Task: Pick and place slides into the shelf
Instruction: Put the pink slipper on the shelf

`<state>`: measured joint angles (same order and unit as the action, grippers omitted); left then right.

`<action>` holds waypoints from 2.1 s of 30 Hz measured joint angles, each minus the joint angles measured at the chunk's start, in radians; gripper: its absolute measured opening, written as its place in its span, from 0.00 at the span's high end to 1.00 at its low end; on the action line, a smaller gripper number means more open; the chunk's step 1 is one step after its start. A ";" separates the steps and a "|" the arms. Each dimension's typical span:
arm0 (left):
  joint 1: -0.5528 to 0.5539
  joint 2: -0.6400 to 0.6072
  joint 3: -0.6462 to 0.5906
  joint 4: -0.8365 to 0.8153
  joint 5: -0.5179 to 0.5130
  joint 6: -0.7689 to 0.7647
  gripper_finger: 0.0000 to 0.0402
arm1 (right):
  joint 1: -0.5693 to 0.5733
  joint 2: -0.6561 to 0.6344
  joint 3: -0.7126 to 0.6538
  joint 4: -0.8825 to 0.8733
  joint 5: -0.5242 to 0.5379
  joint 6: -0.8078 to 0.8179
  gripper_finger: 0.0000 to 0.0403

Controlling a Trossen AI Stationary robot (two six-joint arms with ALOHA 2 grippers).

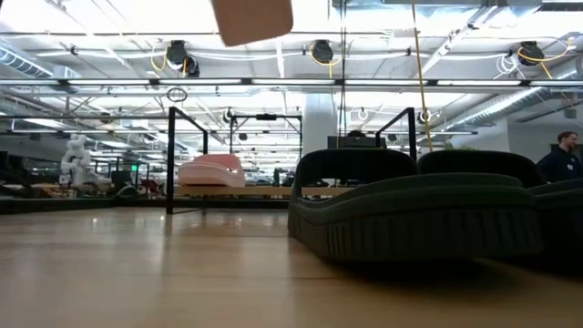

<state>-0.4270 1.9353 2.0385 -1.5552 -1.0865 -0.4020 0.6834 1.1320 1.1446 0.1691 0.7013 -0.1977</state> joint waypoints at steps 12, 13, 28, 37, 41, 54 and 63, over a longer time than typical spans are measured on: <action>0.353 -0.072 -0.028 0.398 0.102 0.698 1.00 | -0.001 -0.001 0.000 0.132 0.023 -0.164 0.56; 0.374 -0.072 -0.047 0.436 0.105 0.751 1.00 | -0.001 -0.001 0.000 0.139 0.049 -0.184 0.56; 0.591 -0.070 -0.460 0.998 0.330 1.045 1.00 | -0.012 -0.011 0.000 0.156 0.248 -0.314 0.56; 0.663 -0.071 -0.592 1.122 0.387 1.052 1.00 | -0.047 -0.010 0.000 0.155 0.248 -0.313 0.56; 0.687 -0.071 -0.642 1.170 0.408 1.055 1.00 | -0.057 -0.010 0.000 0.154 0.248 -0.301 0.56; 0.703 -0.071 -0.703 1.221 0.455 1.035 0.98 | -0.081 -0.010 0.000 0.148 0.245 -0.286 0.56; 0.709 -0.071 -0.711 1.216 0.461 1.008 0.99 | -0.081 -0.010 0.000 0.148 0.244 -0.285 0.56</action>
<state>0.2825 1.8641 1.3277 -0.3389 -0.6250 0.6063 0.6022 1.1221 1.1442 0.3172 0.9455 -0.4831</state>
